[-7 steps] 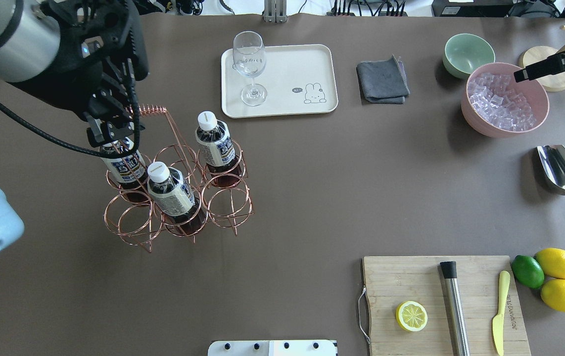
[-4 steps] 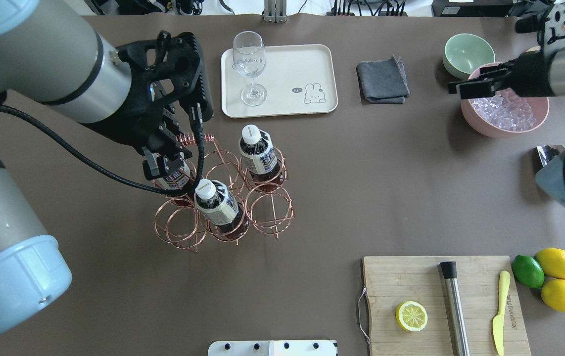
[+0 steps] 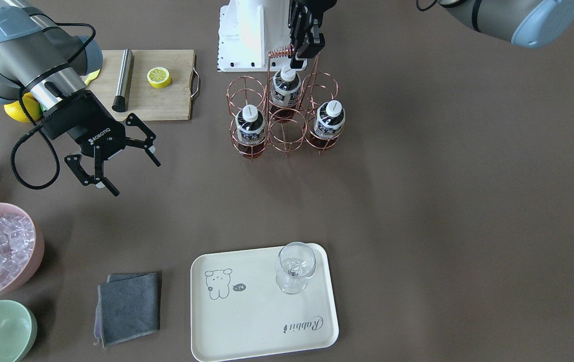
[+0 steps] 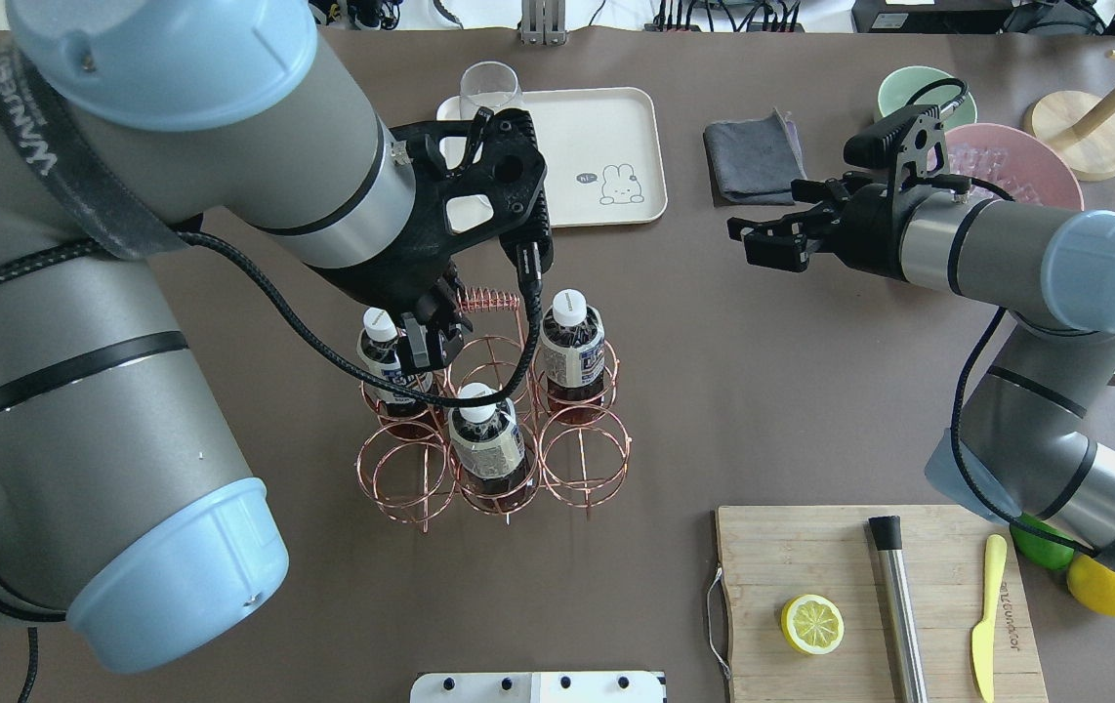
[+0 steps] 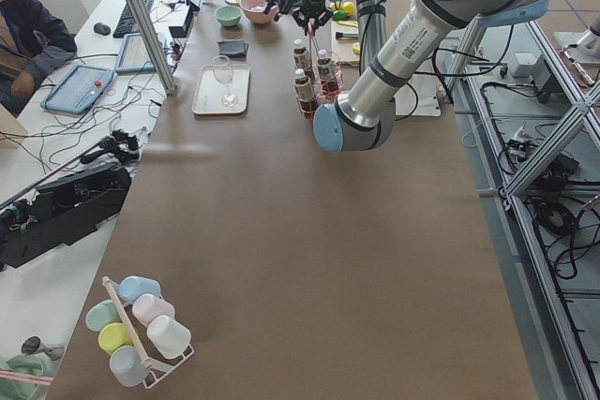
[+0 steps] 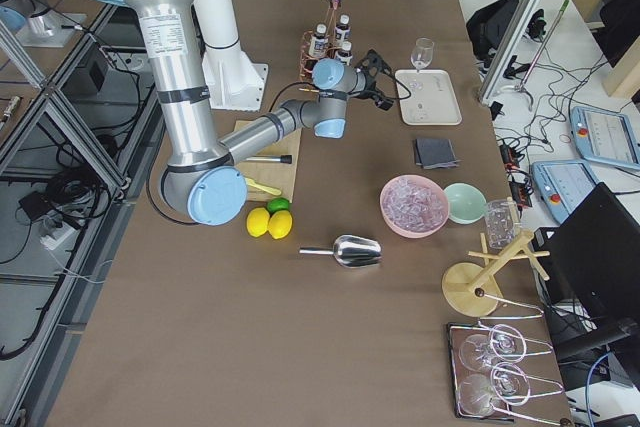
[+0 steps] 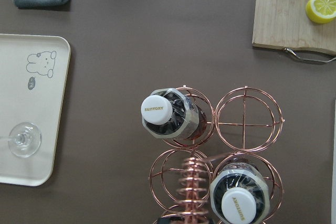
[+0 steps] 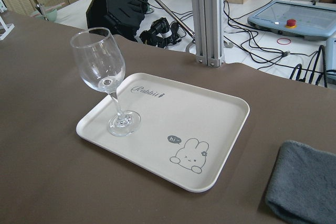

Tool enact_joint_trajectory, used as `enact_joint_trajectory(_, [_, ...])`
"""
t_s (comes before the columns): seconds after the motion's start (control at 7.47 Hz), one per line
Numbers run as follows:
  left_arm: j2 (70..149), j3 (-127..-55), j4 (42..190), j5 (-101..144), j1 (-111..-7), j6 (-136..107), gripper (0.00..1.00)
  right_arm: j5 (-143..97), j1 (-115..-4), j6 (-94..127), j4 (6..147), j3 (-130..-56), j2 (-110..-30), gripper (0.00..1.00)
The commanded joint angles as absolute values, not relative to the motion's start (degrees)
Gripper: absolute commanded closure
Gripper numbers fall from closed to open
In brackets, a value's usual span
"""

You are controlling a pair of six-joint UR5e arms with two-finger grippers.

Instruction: Take tea from basket to plate

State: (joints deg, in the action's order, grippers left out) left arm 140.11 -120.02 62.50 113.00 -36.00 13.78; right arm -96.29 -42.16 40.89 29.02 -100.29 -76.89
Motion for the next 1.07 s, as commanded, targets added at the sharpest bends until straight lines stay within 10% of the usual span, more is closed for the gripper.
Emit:
enact_joint_trajectory(0.0, [140.4,-119.4,62.7,112.7,-35.9,14.1,1.0,-94.6,-42.0,41.3,28.6,-101.1,-71.8,0.0])
enact_joint_trajectory(0.94, [139.3,-118.5,63.0,112.9,-34.9,16.9,1.0,-76.7,-26.1,41.1,40.4,-110.7,-69.2,0.0])
